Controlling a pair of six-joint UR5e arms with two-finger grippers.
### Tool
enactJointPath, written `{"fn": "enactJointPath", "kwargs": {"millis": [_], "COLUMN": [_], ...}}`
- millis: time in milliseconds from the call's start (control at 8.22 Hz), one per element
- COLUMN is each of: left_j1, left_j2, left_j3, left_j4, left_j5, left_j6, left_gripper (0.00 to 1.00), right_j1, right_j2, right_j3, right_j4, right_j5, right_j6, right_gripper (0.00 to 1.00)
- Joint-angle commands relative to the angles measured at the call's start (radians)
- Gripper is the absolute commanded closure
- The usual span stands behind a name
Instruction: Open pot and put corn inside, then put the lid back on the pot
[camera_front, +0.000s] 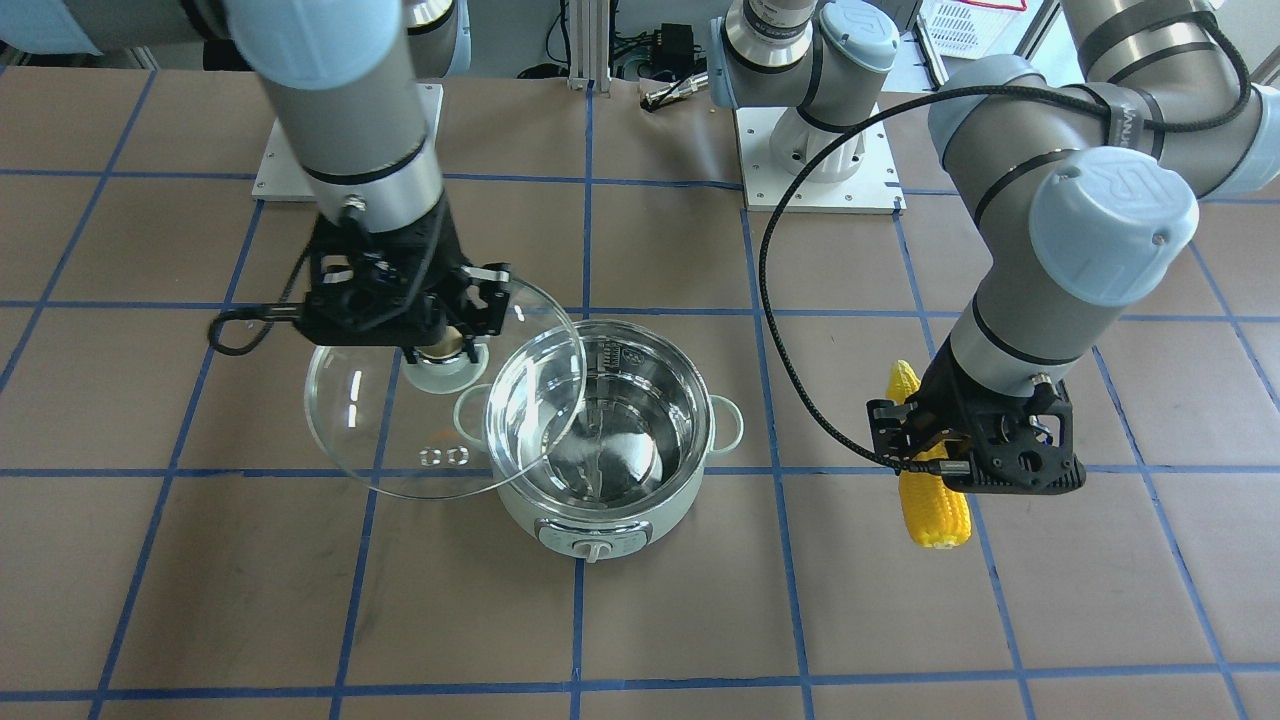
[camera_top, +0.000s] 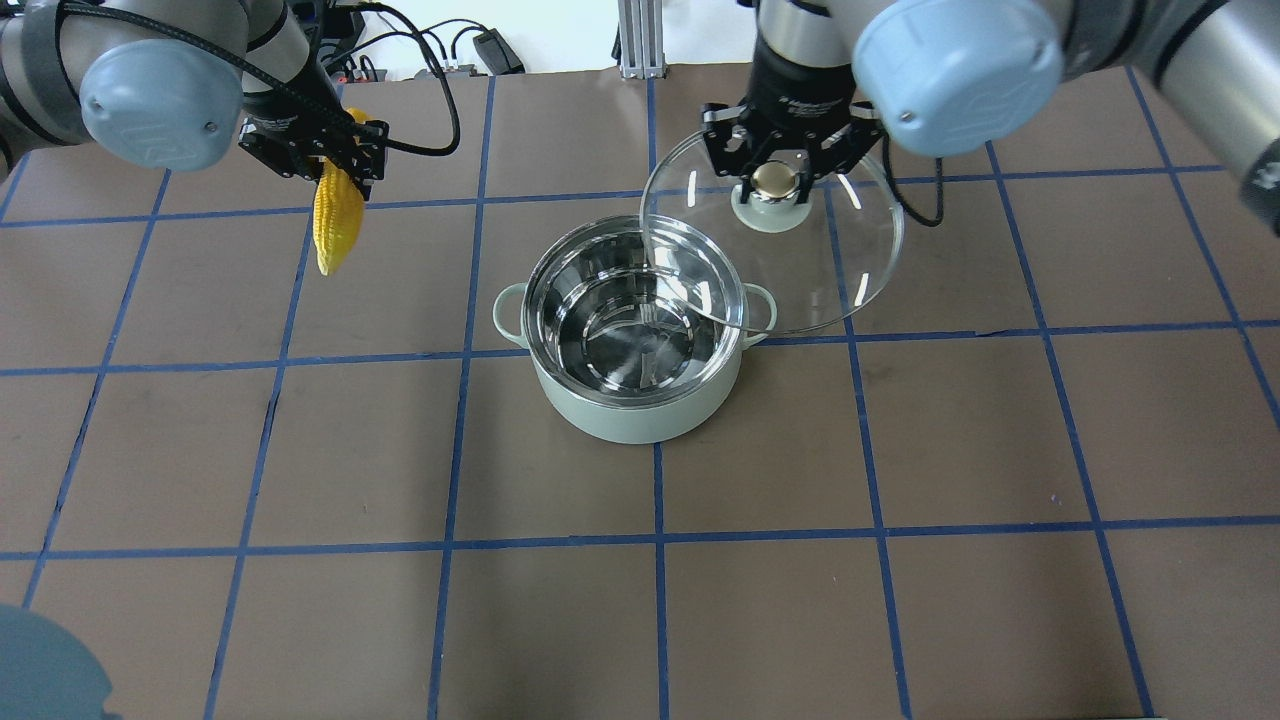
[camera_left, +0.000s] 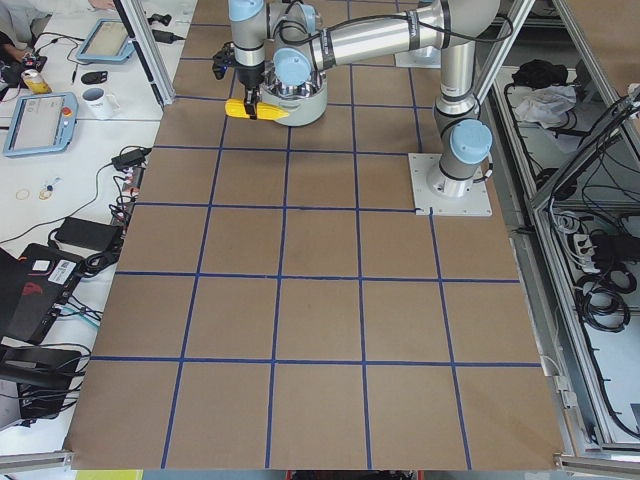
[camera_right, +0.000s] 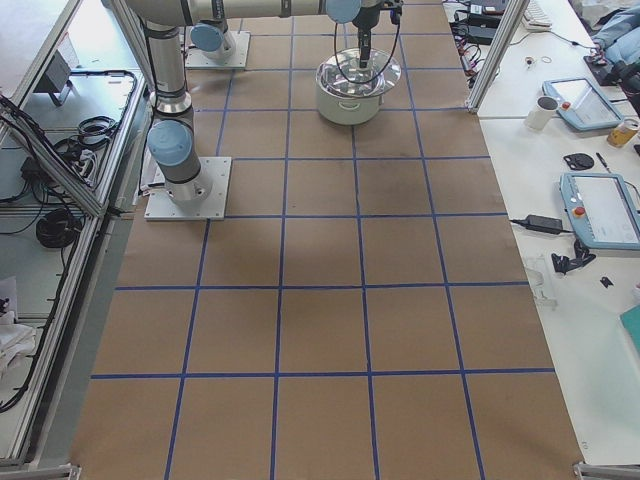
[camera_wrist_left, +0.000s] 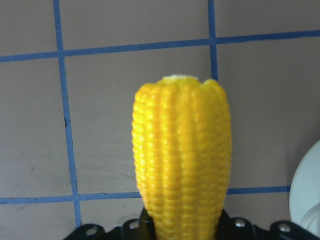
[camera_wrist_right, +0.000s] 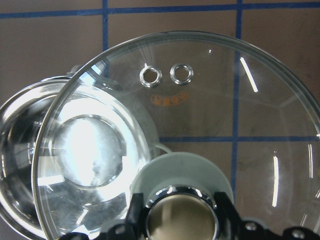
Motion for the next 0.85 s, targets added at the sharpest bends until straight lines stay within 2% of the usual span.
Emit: {"fn": "enactJointPath", "kwargs": {"millis": [0,365,608,730], "left_j1": [-0.122,-0.319,-0.391,-0.422], "left_j2": [0.046,0.030,0.005,-0.016], "left_j3": [-0.003,-0.009,-0.018,-0.035], "left_j4": [-0.027,-0.014,-0.012,-0.014], "left_j5": [-0.024,-0.030,-0.120,-0.125], "left_j6": [-0.179,-0.391,-0.432,-0.429], "left_gripper": [1.00,1.00,1.00,1.00], "right_j1": [-0.251,-0.519,-0.560,-0.599], "right_j2": [-0.087,-0.104,-0.114,-0.115], "right_j3": [-0.001,0.000,0.002,0.002], "right_j4": [0.143,0.182,0.286,0.324], "right_j5": [-0.016,-0.008,-0.115,-0.119], "right_j6": [-0.329,-0.526,-0.525,-0.526], "right_gripper": [0.88,0.88,1.00,1.00]}}
